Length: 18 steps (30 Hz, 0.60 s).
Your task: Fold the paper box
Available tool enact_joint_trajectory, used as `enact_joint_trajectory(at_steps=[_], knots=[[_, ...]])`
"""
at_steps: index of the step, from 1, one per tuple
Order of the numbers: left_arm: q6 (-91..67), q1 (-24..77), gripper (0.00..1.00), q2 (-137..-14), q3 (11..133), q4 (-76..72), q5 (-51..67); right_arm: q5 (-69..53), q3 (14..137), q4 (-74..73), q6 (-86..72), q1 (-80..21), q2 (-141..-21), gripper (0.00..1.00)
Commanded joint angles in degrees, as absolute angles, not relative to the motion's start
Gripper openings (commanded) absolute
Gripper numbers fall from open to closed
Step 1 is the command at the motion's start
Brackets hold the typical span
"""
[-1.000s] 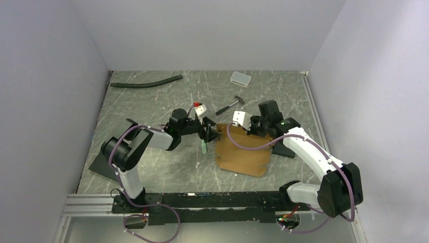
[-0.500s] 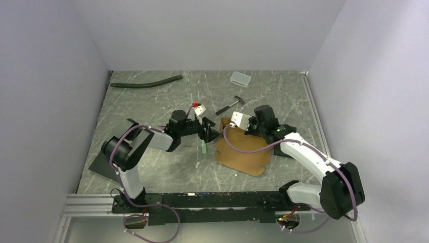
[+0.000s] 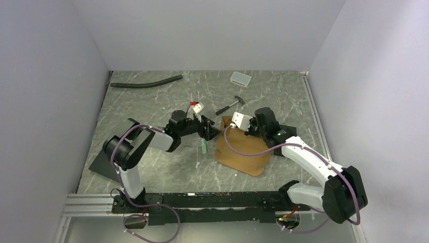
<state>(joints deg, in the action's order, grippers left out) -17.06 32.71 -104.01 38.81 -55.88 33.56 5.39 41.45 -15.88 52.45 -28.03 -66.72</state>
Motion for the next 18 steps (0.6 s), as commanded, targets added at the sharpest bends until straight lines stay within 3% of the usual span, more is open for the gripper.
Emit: enact_joint_trajectory(at_steps=[1, 12, 18], knots=[[-14.45, 32.58, 0.81, -101.1, 40.66, -55.1, 33.08, 7.23, 39.9, -13.27, 53.84, -29.61, -64.99, 0.05], [-14.33, 30.32, 0.79, -98.62, 44.25, -56.11, 38.57, 8.73, 34.38, -5.55, 54.43, -30.92, -63.91, 0.1], [-8.26, 33.89, 0.79, -97.27, 42.03, -57.54, 32.65, 6.77, 35.16, -4.32, 51.29, -30.86, -64.36, 0.13]])
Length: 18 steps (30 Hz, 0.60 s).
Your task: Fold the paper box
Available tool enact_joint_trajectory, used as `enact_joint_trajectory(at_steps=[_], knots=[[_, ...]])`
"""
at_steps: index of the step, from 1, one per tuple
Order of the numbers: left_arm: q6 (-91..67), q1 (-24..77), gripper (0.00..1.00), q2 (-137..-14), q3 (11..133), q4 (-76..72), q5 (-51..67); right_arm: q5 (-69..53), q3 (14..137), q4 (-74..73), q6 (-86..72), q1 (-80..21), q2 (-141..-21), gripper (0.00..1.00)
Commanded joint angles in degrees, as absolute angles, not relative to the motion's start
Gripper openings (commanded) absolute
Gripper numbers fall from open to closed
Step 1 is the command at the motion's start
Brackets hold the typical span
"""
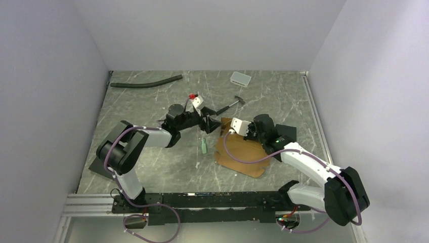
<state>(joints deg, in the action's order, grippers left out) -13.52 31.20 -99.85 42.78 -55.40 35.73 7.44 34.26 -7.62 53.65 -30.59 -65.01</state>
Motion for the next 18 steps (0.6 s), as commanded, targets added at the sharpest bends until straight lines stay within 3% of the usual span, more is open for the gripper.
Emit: enact_joint_trajectory(at_steps=[1, 9, 18], knots=[[-6.04, 34.57, 0.79, -97.02, 42.09, -56.51, 31.48, 6.43, 35.35, -4.2, 50.76, -30.84, -64.47, 0.13], [4.96, 37.34, 0.72, -96.77, 43.87, -52.4, 25.67, 4.54, 38.01, -4.82, 48.66, -30.66, -66.7, 0.12], [5.65, 38.65, 0.62, -98.64, 44.39, -54.12, 23.5, 1.8, 41.49, -5.87, 45.63, -29.56, -69.02, 0.08]])
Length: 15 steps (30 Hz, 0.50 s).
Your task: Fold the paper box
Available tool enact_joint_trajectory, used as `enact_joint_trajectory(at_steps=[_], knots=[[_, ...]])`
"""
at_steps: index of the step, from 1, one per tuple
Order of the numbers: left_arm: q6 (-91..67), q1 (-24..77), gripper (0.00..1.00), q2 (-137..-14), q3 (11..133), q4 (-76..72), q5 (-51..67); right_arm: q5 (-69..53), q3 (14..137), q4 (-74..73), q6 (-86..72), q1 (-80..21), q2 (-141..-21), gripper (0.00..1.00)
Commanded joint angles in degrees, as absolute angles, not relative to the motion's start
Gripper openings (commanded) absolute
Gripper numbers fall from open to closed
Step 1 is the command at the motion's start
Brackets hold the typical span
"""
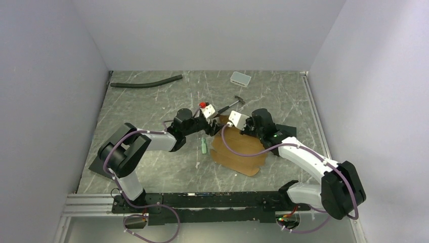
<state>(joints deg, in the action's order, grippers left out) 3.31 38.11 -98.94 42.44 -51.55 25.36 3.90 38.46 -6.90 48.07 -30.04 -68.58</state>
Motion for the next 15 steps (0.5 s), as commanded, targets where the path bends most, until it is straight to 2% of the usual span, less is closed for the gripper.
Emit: enact_joint_trajectory(at_steps=[1, 6, 11, 15], knots=[[5.51, 38.74, 0.61, -98.86, 44.65, -54.08, 23.51, 1.55, 41.48, -5.96, 45.53, -29.59, -69.1, 0.08], [6.15, 39.52, 0.57, -100.4, 45.96, -54.55, 22.02, 0.4, 41.75, -6.39, 44.77, -29.53, -69.62, 0.0], [7.59, 39.64, 0.57, -100.83, 46.5, -54.96, 20.55, -1.07, 41.84, -6.51, 44.25, -29.27, -70.05, 0.0], [8.26, 39.64, 0.49, -101.66, 47.36, -53.81, 21.46, -2.46, 42.81, -6.74, 43.03, -28.71, -70.56, 0.0]])
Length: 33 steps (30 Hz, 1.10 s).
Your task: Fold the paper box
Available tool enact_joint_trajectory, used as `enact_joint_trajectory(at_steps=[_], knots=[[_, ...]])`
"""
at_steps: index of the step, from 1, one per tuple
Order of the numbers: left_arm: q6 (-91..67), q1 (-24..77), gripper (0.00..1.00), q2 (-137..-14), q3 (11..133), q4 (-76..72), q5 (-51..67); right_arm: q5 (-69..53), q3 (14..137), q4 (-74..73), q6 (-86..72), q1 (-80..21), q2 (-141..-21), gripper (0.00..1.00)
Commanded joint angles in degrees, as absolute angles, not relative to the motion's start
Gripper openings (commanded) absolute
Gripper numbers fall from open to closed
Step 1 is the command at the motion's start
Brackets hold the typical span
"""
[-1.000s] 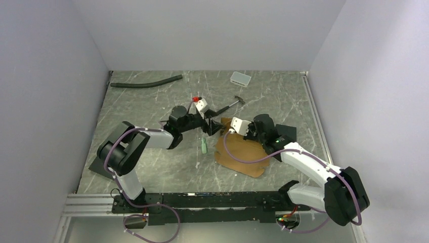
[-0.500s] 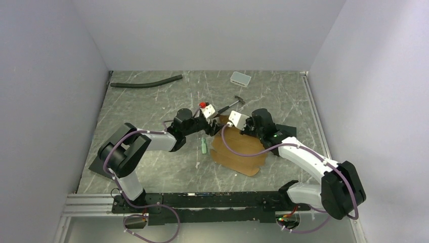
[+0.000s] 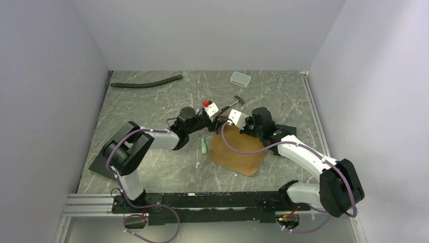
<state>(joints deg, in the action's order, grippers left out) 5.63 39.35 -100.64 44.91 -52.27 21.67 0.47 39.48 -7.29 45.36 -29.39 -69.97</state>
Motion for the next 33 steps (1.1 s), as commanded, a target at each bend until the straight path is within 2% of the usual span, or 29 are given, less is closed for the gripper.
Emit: enact_joint_trajectory(at_steps=[1, 7, 10, 13, 15, 19, 27, 33], knots=[[8.26, 39.64, 0.46, -101.76, 47.37, -53.88, 21.52, -2.91, 43.09, -6.88, 42.72, -28.43, -70.78, 0.0], [8.49, 39.63, 0.2, -102.36, 48.08, -52.14, 23.06, -4.18, 43.48, -7.11, 41.83, -27.93, -71.25, 0.0], [9.21, 39.64, 0.01, -102.44, 48.34, -51.11, 22.78, -4.54, 43.52, -7.29, 41.6, -27.64, -71.22, 0.0], [10.24, 39.64, 0.0, -101.94, 47.9, -51.13, 21.01, -5.12, 43.34, -7.48, 41.33, -26.72, -70.91, 0.03], [10.84, 39.64, 0.0, -101.47, 47.15, -51.29, 19.23, -6.19, 43.29, -8.29, 41.44, -25.43, -70.49, 0.13], [11.98, 39.63, 0.0, -101.02, 45.94, -52.0, 17.03, -8.2, 42.66, -9.52, 41.98, -22.3, -68.77, 0.25], [12.52, 39.64, 0.0, -101.43, 46.4, -51.24, 16.07, -10.64, 43.1, -11.78, 42.98, -20.39, -66.79, 0.3], [13.63, 39.64, 0.0, -101.05, 46.58, -49.67, 14.88, -11.67, 43.57, -12.97, 43.57, -20.12, -66.03, 0.29]])
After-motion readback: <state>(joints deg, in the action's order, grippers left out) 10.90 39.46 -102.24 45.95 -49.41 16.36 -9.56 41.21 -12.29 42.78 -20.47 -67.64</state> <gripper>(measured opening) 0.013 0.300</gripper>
